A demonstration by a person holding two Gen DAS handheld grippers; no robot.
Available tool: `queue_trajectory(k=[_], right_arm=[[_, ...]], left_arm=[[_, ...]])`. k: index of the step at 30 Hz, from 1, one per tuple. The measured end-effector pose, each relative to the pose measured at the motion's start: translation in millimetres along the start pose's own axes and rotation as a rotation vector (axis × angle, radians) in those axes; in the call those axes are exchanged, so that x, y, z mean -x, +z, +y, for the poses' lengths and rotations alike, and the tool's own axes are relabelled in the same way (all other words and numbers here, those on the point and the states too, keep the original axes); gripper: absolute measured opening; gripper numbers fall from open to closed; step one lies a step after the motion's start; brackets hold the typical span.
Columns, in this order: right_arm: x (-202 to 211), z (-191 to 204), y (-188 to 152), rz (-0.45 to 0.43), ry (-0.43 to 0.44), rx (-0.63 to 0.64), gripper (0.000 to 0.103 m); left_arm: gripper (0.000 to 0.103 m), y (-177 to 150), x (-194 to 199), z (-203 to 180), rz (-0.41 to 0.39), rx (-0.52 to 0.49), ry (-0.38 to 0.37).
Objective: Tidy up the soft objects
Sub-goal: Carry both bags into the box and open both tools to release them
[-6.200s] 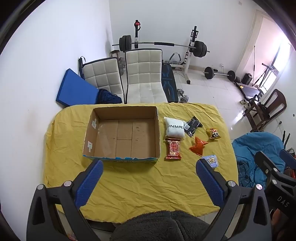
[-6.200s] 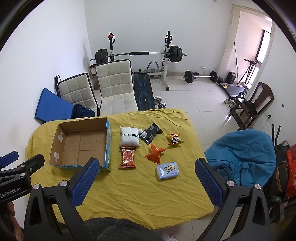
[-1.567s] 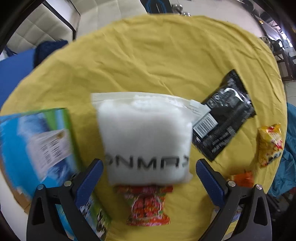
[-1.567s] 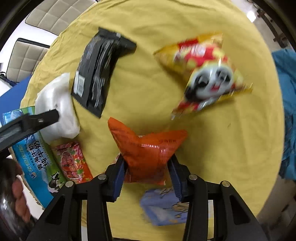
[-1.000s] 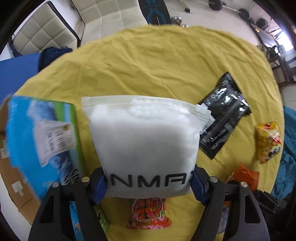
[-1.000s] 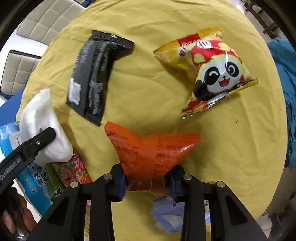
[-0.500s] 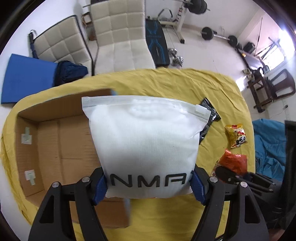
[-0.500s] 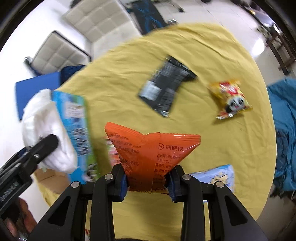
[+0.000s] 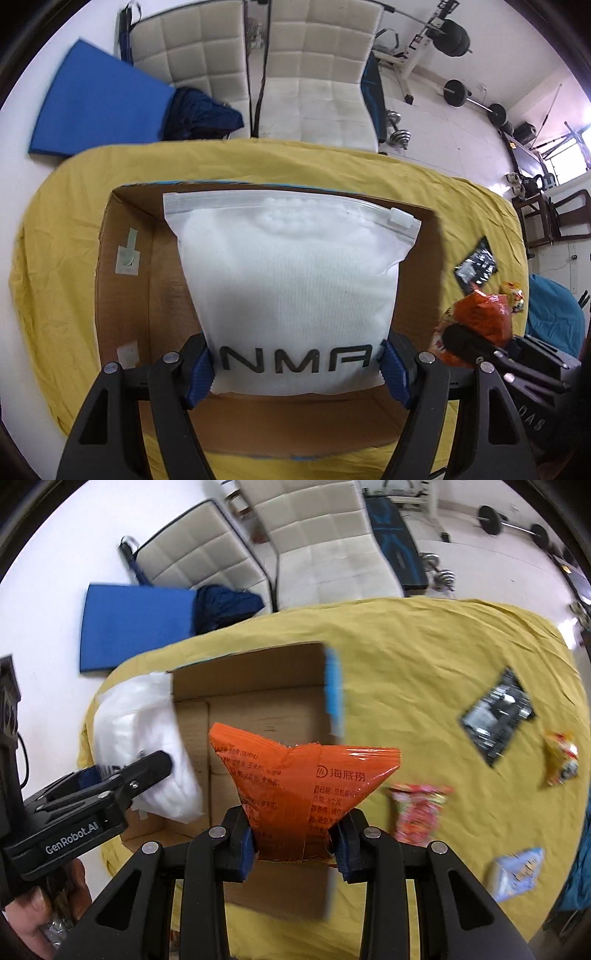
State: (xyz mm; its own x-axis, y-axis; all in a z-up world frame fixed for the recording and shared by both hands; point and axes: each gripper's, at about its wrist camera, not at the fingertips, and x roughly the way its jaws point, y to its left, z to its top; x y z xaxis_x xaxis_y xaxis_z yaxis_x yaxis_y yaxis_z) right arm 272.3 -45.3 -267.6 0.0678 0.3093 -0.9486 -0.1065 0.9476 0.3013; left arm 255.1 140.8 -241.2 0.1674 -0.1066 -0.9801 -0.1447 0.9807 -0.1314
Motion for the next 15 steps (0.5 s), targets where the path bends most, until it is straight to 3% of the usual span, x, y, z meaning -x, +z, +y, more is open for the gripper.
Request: queue_trajectory(k=[7,15], right_arm=[[-68.1,40.8,19.3,0.055,-0.059,0.054,0.036],[-130.1,44.1,31.0,0.092,-0.148,0.102,0.036]], left_arm=[[0.073,20.6,-56.8,46.4,0.107,0.024,-0.098],[0.073,26.6,-117.9,65.8,0.218,0.013,-0.143]])
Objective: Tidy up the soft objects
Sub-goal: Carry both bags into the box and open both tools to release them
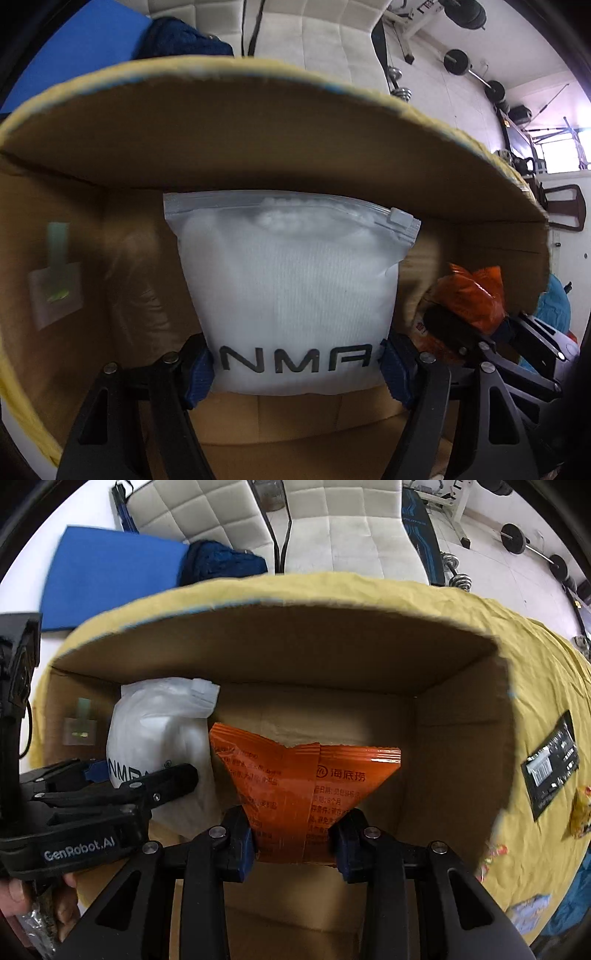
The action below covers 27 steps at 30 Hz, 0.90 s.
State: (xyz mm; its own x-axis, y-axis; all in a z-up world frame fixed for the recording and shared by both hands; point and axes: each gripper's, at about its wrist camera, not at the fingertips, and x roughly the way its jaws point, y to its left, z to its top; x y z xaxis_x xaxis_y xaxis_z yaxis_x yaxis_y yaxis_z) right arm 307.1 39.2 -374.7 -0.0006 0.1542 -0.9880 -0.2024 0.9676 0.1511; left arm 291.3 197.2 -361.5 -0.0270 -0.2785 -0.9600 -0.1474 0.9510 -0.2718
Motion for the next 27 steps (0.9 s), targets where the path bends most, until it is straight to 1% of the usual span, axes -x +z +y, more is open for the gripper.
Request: queue_trajectory(k=[3,8,10,15,16,20,27], right_arm=[[-15.9,-3.9,4.1,0.016,-0.013,0.004,0.036],[-28.2,-8.7,7.5,0.021,-0.014,-0.008,0.037],[-27.6,-9.8,7.6,0.014,-0.012,-0.015,0.037],[-23.1,-10.0,6.9,0.021,-0.028,-0.031,0.038],[-22.1,-10.5,7.2,0.022,-0.033,-0.033,0.039],[-22.7,-12.5,11.1,0.029,-0.052,-0.041,0.043],[-17.2,-8.3,9.0,0.024,-0.063,-0.043,0.048]], left_arm=[[0.075,4.6,-9.6,-0.4,0.010,-0.017,-0.003],[0.077,7.9,-5.9,-6.4,0.003,-0.036,-0.023],[0.077,7.8,-3.9,-6.3,0.005,-0.029,-0.030],[0.077,7.5,1.4,-9.1,0.015,-0.020,-0.013],[0.077,7.3,1.3,-2.1,0.017,-0.021,-0.006],[0.077,7.7,0.3,-2.8,0.015,-0.025,0.020],[0.077,6.3,5.1,2.0,0.006,-0.022,0.029]])
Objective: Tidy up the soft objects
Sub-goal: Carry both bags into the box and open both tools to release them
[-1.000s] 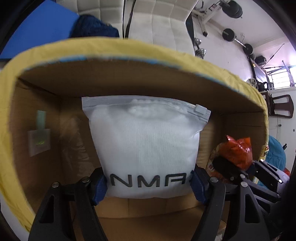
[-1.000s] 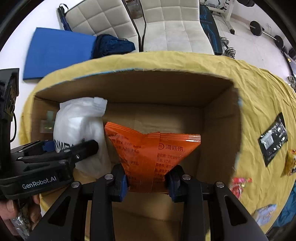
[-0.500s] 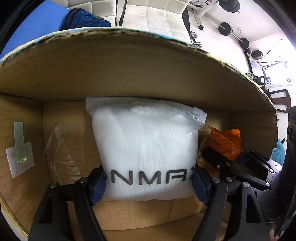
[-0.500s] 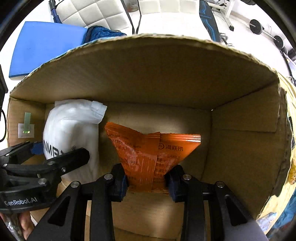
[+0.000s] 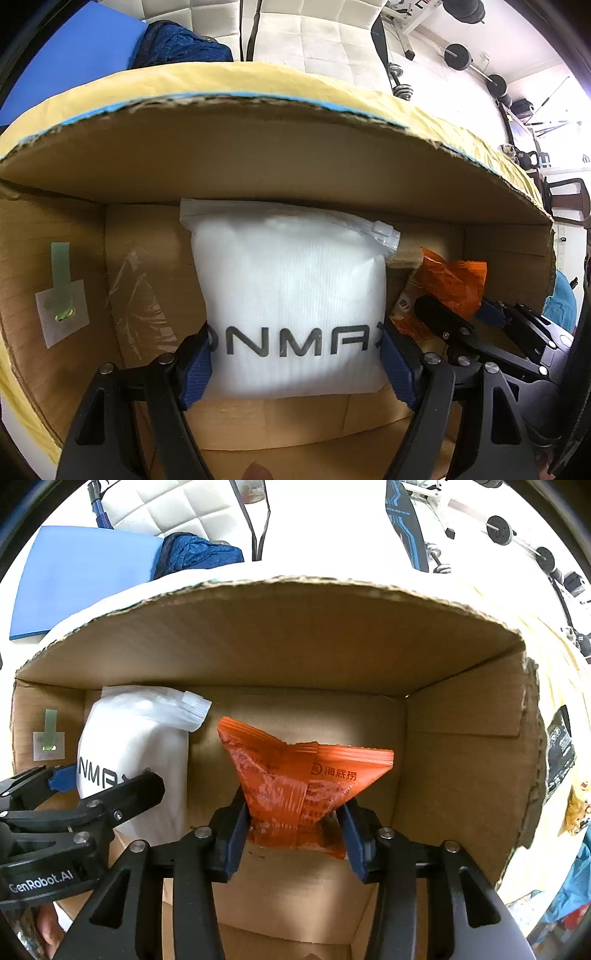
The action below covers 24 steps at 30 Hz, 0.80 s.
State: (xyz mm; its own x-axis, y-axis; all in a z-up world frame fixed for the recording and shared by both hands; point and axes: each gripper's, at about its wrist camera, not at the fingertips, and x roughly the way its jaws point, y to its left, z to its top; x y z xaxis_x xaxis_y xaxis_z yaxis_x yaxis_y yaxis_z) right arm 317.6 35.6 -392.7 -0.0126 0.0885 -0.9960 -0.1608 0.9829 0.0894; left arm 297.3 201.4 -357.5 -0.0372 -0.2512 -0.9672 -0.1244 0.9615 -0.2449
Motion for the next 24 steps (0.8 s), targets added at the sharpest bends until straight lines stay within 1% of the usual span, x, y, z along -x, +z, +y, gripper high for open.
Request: queue_trajectory(k=[6,7,16,20,22,23,24], right_arm=[[3.5,3.5,-0.7,-0.003,-0.009,-0.001,0.050],[4.4,4.0,-2.1,-0.002,-0.010,0.000,0.050],[11.8,6.0,-10.1,0.000,-0.002,-0.004,0.056],[19.5,10.2,-16.5,-0.009,0.017,0.002,0.066],[23.9,13.6,-18.5,-0.016,0.004,0.012,0.073],[26.7,14.9,-20.0,-0.023,-0.001,0.015,0.079],[29.9,15.8,-21.8,-0.029,-0.004,0.015,0.080]], left_arm=[[0.077,-3.0,0.7,1.8,-0.010,-0.002,0.008],[0.077,-1.2,-1.6,-3.2,-0.012,-0.001,0.009],[0.078,-10.0,3.7,-1.2,-0.049,-0.014,0.058],[0.078,-12.1,11.9,-0.6,-0.080,-0.013,0.073],[0.078,-12.2,16.4,-3.3,-0.092,-0.014,0.072],[0.078,-13.1,18.4,-4.6,-0.098,-0.014,0.072],[0.078,-14.0,21.0,-5.2,-0.106,-0.016,0.074]])
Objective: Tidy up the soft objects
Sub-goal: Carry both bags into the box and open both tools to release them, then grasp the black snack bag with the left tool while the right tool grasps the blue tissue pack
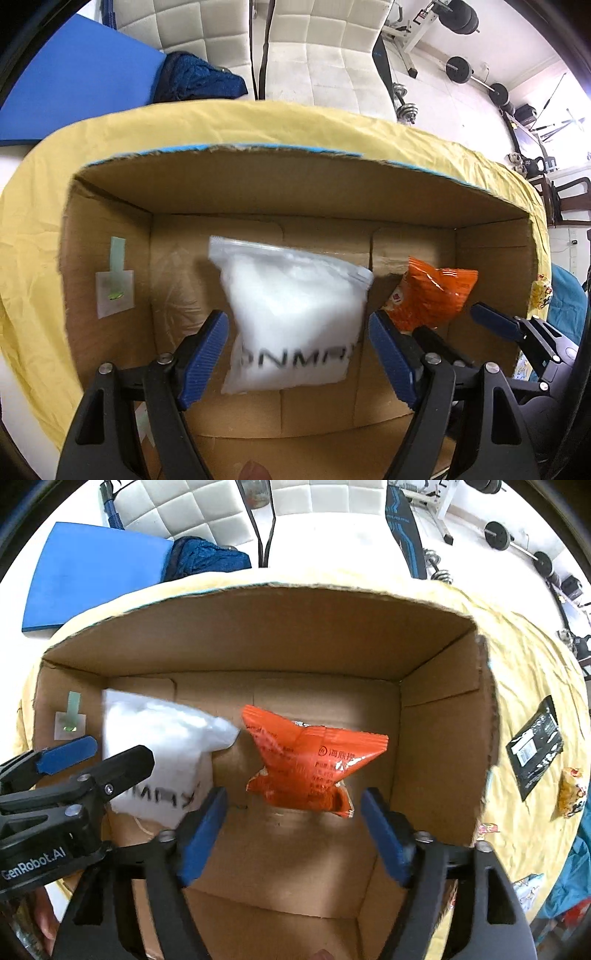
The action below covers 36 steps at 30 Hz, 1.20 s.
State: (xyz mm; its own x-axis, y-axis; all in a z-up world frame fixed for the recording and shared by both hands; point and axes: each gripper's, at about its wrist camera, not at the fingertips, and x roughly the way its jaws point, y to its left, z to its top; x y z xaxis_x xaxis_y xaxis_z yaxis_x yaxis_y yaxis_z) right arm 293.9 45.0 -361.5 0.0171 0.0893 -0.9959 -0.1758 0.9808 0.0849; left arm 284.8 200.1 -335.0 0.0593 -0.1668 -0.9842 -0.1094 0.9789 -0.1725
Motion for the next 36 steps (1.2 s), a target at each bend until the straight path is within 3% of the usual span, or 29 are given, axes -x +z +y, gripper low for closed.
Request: queue_trajectory(k=[4,7,11,15,25,36], right_arm=[[10.7,2.2,-6.4,-0.016,-0.012,-0.003,0.081],[19.6,1.9,-15.1,-0.032,-0.017,-0.010,0.092],[36.4,-2.6,-31.1,-0.061,-0.014,-0.027,0.092],[60.5,-3.8,-49.4,-0.113,-0.022,-0.031,0.103],[121.5,1.7,-97.8,-0.221,-0.031,-0.015,0.103],[167.1,-11.3,-138.3,-0.262,0.077,-0.020,0.103]], left_arm=[[0.093,-0.1,13.0,-5.6,-0.050,-0.012,0.030],[0.101,-8.4,26.3,-6.8,-0.111,-0.013,0.066],[0.102,-16.0,37.7,-3.0,-0.160,-0.004,0.083],[0.102,-30.0,50.7,-4.6,-0.192,-0.005,0.083],[0.102,-89.5,101.2,-17.1,-0.282,-0.032,0.117],[0.102,-124.6,141.4,-40.6,-0.319,-0.027,0.097]])
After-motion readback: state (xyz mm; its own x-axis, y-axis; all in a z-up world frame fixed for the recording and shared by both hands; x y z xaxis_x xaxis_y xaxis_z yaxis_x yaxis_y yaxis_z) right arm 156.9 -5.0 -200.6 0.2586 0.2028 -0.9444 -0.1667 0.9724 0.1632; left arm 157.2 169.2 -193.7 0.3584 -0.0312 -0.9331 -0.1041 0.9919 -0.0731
